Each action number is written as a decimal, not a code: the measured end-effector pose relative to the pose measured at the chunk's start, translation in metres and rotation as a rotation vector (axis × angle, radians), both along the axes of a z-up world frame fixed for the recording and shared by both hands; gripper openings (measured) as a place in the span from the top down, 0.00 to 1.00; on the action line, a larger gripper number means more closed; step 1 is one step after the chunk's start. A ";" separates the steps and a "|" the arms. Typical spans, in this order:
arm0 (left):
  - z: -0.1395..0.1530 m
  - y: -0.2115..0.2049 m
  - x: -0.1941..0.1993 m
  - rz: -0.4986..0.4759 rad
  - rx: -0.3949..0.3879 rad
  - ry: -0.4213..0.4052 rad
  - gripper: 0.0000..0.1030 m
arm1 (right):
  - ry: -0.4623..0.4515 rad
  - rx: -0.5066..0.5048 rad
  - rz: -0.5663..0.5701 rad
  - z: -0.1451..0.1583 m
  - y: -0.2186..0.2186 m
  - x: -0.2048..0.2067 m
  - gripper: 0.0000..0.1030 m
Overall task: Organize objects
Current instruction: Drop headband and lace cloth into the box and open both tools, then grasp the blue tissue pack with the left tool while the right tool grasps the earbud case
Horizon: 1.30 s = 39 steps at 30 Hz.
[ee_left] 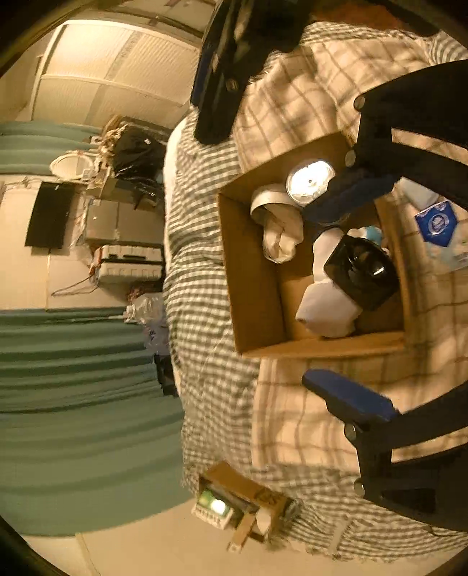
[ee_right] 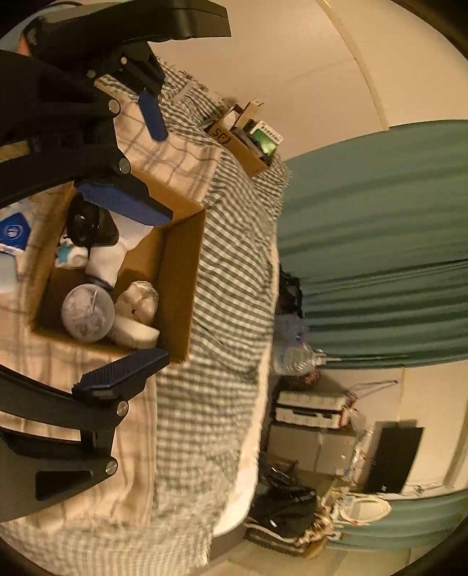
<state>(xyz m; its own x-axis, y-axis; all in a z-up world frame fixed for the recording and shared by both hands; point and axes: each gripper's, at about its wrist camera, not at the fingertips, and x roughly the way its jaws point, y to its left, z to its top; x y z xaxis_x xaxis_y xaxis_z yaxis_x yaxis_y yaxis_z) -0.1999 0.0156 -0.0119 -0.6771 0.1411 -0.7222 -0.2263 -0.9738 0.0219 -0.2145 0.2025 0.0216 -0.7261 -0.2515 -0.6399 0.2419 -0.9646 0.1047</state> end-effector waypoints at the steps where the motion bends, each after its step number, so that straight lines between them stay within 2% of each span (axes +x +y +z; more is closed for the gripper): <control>1: 0.008 -0.003 0.007 0.004 0.003 0.009 0.08 | 0.014 0.010 -0.008 0.012 0.003 0.010 0.29; 5: 0.038 -0.015 0.043 0.020 0.016 0.062 0.00 | 0.065 0.048 -0.038 0.048 0.015 0.047 0.22; 8: 0.053 -0.025 0.065 0.041 0.023 0.090 0.00 | 0.097 0.077 -0.054 0.067 0.019 0.078 0.12; 11: 0.058 -0.034 0.087 0.060 0.032 0.099 0.00 | 0.126 0.117 -0.061 0.074 0.021 0.108 0.07; 14: 0.056 -0.041 0.109 0.080 0.038 0.110 0.00 | 0.142 0.137 -0.072 0.069 0.027 0.135 0.00; 18: 0.040 -0.047 0.133 0.109 0.031 0.123 0.00 | 0.138 0.149 -0.095 0.039 0.032 0.163 0.00; 23: -0.003 -0.045 0.150 0.153 0.013 0.114 0.00 | 0.090 0.125 -0.110 -0.024 0.035 0.175 0.00; 29: -0.067 -0.037 0.141 0.163 0.017 -0.014 0.00 | -0.006 0.166 -0.084 -0.072 0.028 0.155 0.00; 31: -0.080 -0.033 0.136 0.155 0.006 -0.038 0.00 | -0.032 0.149 -0.076 -0.084 0.028 0.149 0.00; 35: -0.104 -0.023 0.128 0.140 -0.011 -0.093 0.00 | -0.092 0.183 -0.086 -0.110 0.024 0.134 0.01; 39: -0.121 -0.014 0.121 0.121 -0.011 -0.146 0.00 | -0.125 0.156 -0.116 -0.120 0.030 0.121 0.01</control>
<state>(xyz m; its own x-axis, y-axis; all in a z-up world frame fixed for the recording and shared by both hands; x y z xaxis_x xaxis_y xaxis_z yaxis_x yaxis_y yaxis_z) -0.0785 0.0017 -0.1324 -0.5769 0.0566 -0.8148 -0.1094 -0.9940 0.0084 -0.0938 0.2328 -0.0982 -0.6572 -0.0622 -0.7511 0.1229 -0.9921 -0.0253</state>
